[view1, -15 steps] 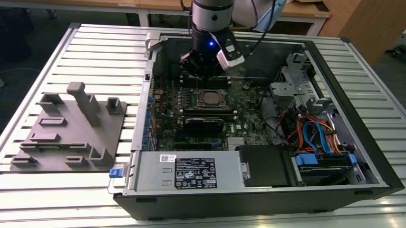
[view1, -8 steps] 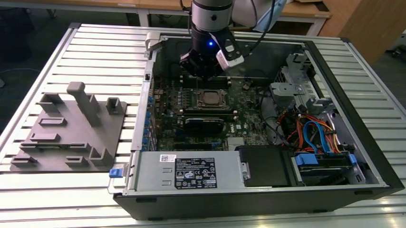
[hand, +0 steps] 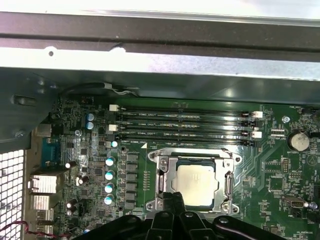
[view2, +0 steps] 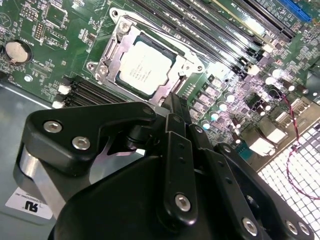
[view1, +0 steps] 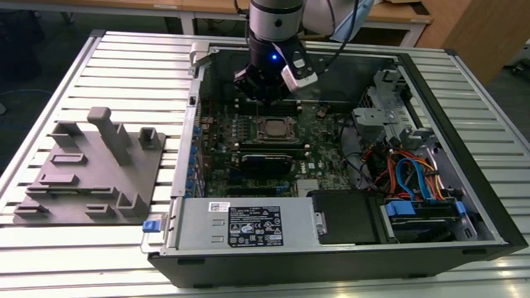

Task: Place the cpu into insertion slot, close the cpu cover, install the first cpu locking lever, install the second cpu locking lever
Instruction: 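Install the first cpu locking lever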

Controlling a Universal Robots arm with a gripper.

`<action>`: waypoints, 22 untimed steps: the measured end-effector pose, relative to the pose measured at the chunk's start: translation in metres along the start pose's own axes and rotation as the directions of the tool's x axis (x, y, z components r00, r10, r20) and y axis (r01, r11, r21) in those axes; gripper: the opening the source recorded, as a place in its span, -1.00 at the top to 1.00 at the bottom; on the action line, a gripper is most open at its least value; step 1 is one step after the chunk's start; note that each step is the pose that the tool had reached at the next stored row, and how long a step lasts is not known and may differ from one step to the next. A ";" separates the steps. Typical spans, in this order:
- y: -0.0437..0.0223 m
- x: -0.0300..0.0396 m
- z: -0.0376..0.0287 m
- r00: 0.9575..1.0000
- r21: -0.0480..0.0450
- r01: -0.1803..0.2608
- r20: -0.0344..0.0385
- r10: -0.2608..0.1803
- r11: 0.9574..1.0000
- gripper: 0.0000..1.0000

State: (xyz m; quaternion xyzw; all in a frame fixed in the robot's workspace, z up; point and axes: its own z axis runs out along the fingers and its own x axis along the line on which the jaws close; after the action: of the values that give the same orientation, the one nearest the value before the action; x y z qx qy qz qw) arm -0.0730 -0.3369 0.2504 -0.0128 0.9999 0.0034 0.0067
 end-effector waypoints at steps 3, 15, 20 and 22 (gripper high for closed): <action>0.0002 0.0061 -0.0001 1.000 0.000 0.000 0.000 0.000 1.000 0.80; 0.0018 0.0289 -0.0003 1.000 -0.001 -0.020 0.000 0.020 1.000 0.80; 0.0072 0.0298 -0.0026 1.000 -0.001 -0.023 0.000 0.023 1.000 0.80; 0.0088 0.0301 -0.0032 1.000 -0.001 -0.023 0.000 0.023 1.000 0.80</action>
State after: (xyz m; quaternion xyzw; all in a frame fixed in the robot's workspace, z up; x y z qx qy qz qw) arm -0.1034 -0.3289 0.2532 -0.0015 1.0000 0.0038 0.0067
